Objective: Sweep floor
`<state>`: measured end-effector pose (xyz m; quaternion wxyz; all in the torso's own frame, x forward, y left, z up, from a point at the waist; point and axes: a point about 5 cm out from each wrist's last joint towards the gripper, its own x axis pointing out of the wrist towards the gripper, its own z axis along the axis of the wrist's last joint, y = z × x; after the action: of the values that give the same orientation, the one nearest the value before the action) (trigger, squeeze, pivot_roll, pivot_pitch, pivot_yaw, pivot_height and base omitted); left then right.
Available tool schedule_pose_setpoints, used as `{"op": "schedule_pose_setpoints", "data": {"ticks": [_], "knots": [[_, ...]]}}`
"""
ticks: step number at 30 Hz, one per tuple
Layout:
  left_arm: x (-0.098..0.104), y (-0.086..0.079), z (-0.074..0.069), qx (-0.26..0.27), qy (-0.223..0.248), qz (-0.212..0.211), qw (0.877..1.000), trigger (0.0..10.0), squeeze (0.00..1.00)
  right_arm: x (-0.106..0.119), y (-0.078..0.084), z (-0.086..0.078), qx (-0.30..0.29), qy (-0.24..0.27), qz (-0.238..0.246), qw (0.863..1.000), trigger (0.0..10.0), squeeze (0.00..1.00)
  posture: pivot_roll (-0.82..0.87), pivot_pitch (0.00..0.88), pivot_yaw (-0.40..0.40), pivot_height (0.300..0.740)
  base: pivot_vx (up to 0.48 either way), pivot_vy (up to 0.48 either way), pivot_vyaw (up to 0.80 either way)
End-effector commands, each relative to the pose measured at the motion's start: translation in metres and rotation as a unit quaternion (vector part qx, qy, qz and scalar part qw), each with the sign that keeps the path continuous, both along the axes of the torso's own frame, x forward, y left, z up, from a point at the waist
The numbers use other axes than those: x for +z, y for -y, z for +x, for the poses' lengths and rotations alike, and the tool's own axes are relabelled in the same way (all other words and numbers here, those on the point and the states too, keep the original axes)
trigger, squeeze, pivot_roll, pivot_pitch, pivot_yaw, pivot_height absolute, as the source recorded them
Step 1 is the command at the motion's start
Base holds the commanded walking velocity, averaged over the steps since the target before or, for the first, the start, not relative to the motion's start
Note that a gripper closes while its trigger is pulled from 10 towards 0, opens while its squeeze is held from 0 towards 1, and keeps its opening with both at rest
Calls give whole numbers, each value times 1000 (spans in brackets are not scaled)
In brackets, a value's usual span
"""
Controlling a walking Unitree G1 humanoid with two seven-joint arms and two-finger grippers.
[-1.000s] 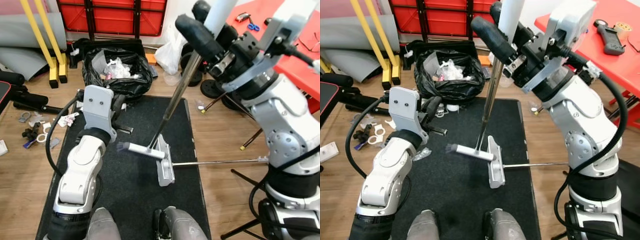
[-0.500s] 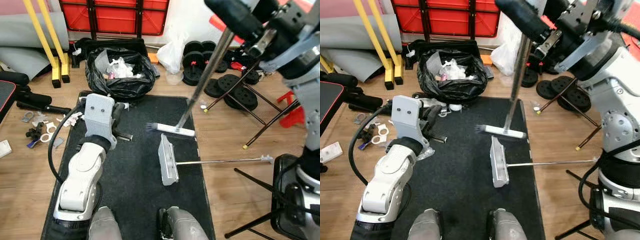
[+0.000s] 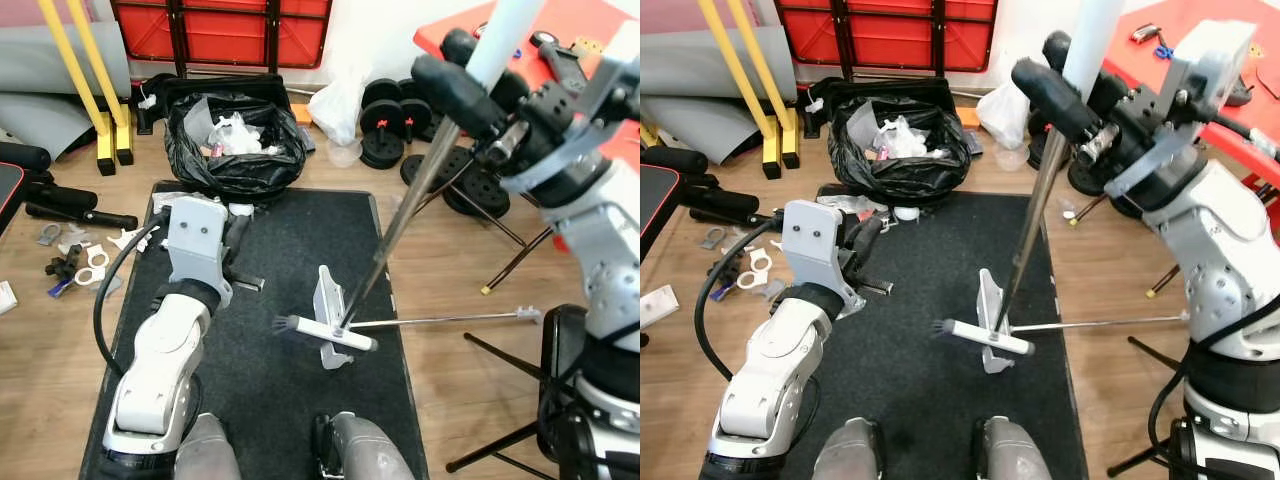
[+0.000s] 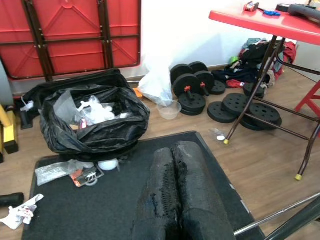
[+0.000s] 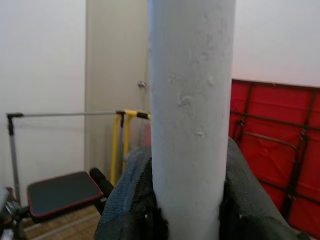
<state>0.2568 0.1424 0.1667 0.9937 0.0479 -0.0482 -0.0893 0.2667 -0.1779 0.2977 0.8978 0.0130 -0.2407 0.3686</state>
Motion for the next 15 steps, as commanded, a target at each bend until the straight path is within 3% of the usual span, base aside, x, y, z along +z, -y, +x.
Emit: {"op": "schedule_pose_setpoints", "data": {"ticks": [1,8,15], "knots": [[-3,2,-3,-12,-12,2,1000,10000,0,1,1,-2,-3,17,2,1000,10000,0,-139,220,-145,740,0,0,0],[-2,1,-6,-16,-13,2,1000,10000,0,-5,-2,-1,-17,18,2,1000,10000,0,-134,240,-138,740,0,0,0],[-1,1,-7,-17,-17,2,1000,10000,0,10,5,3,-39,60,-1,997,10000,0,-140,250,-139,740,0,0,0]]}}
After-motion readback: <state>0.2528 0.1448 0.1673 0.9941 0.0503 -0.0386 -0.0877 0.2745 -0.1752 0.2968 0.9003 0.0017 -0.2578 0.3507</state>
